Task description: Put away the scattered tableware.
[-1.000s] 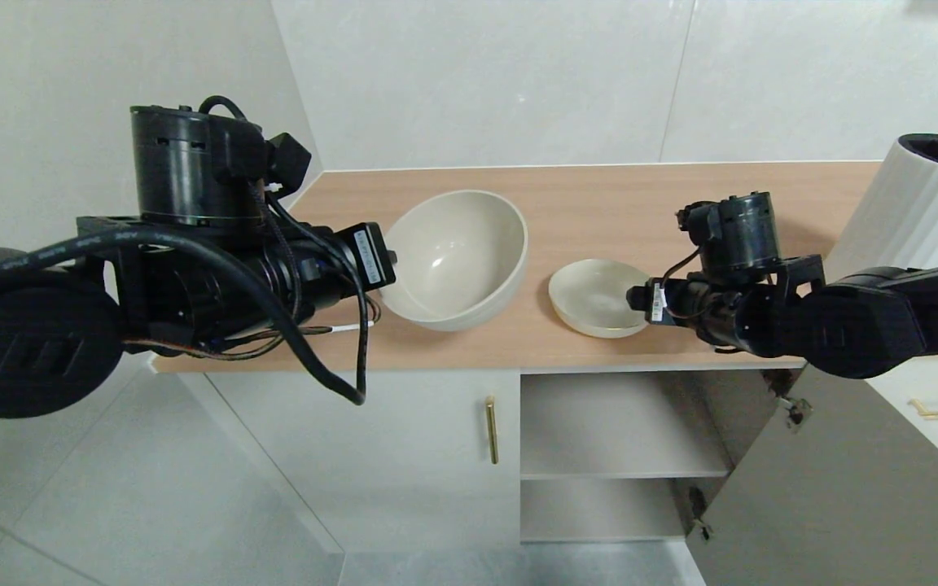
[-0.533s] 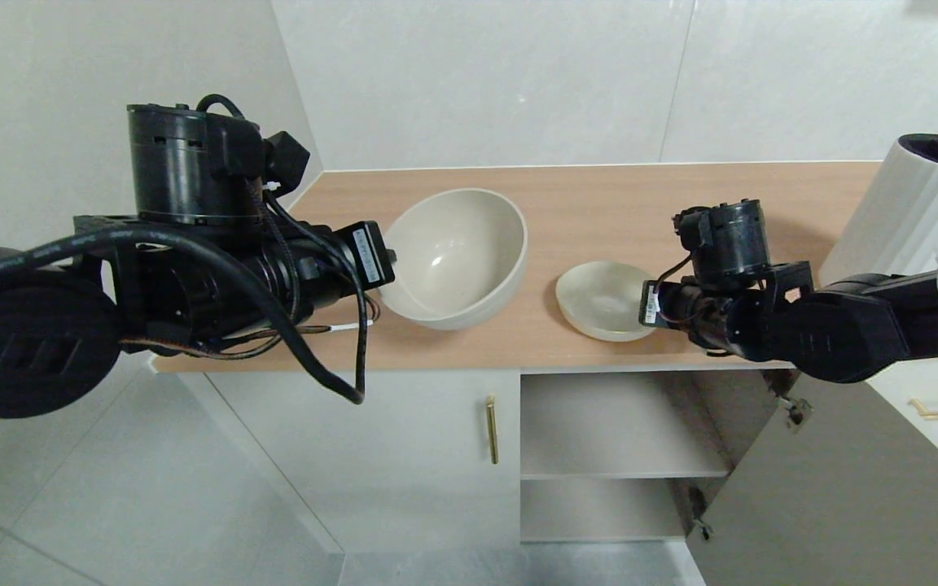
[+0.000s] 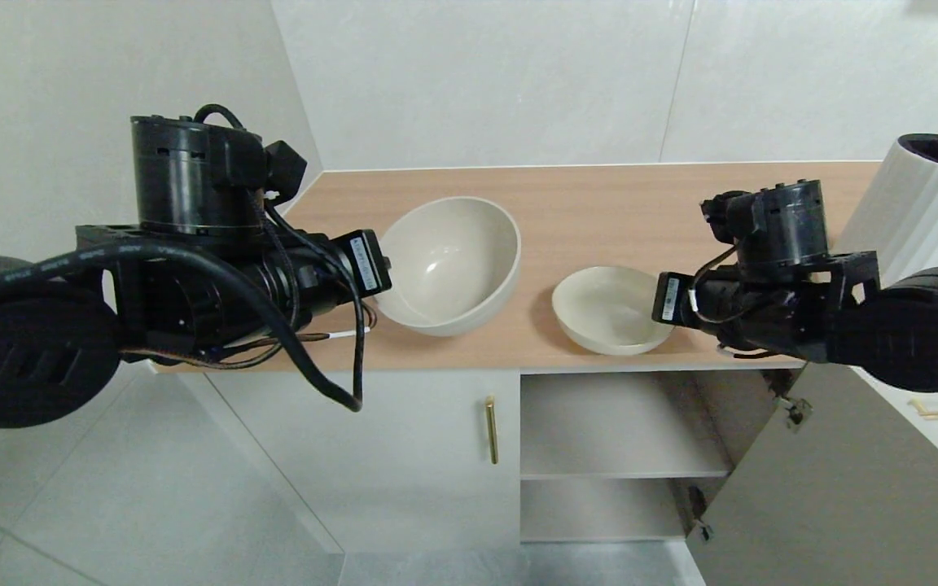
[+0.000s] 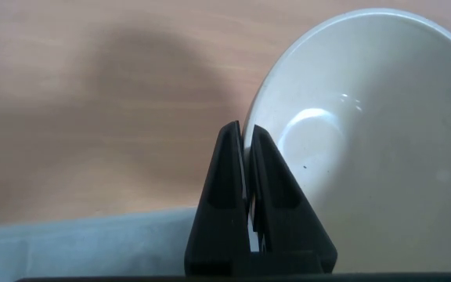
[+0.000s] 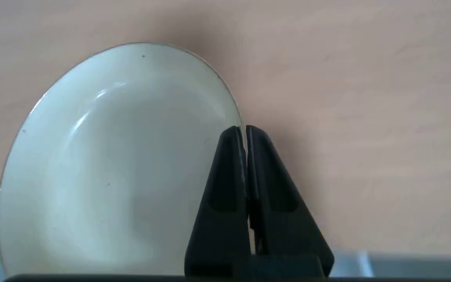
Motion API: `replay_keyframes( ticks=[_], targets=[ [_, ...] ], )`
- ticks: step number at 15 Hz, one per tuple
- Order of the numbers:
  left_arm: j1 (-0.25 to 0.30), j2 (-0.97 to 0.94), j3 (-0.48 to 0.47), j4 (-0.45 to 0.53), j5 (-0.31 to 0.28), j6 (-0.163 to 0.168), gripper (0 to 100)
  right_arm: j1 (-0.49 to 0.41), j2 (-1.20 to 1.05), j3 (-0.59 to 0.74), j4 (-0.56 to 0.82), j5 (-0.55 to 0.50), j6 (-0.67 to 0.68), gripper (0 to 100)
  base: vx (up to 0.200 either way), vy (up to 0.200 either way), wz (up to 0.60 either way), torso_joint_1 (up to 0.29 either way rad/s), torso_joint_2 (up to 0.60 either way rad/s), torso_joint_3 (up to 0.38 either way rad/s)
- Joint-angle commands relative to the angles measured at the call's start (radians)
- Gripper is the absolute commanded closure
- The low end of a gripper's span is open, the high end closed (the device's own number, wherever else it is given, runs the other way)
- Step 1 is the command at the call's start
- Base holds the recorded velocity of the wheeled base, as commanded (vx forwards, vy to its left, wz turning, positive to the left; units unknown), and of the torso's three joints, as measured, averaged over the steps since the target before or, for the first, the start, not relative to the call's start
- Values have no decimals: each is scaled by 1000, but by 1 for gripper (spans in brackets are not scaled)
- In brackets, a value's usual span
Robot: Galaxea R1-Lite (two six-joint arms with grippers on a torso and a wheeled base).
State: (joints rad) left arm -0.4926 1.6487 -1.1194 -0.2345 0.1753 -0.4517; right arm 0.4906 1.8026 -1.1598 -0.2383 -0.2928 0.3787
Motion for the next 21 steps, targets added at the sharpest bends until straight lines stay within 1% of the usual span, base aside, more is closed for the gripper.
replay_keyframes(
  ticks=[1,3,6,7,8,9,10,12,13,16,19,21],
  targets=[
    [-31,-46,35,0,19,7,100,0,-92,91,-1,61,-1,100,0,0,0,0,0,0],
    [-50,-73,79,0,19,7,100,-1,-152,117,7,127,-1,100,0,0,0,0,0,0],
    [-52,-96,171,0,19,10,100,9,-242,152,102,199,-3,100,0,0,0,0,0,0],
    [-52,-106,190,-3,16,18,100,11,-276,161,151,242,-4,100,0,0,0,0,0,0],
    [-60,-115,199,-3,16,33,100,14,-318,172,226,316,-11,100,0,0,0,0,0,0],
    [-78,-118,210,-3,16,42,100,14,-335,172,266,346,-15,100,0,0,0,0,0,0],
    [-92,-124,233,-3,16,73,100,13,-341,172,310,350,-57,100,0,0,0,0,0,0],
    [-103,-130,266,-5,13,131,100,3,-318,177,338,345,-109,100,0,0,0,0,0,0],
    [-106,-129,273,-3,6,140,100,-9,-301,184,333,345,-112,100,0,0,0,0,0,0],
    [-106,-116,274,6,-42,142,100,-38,-273,192,315,336,-155,100,0,0,0,0,0,0],
    [-107,-95,279,6,-48,142,100,-44,-270,198,312,336,-156,100,-200,0,0,4,4,1],
    [-115,-87,279,4,-48,140,100,-44,-262,198,310,336,-161,100,0,0,0,0,0,0]
  ],
)
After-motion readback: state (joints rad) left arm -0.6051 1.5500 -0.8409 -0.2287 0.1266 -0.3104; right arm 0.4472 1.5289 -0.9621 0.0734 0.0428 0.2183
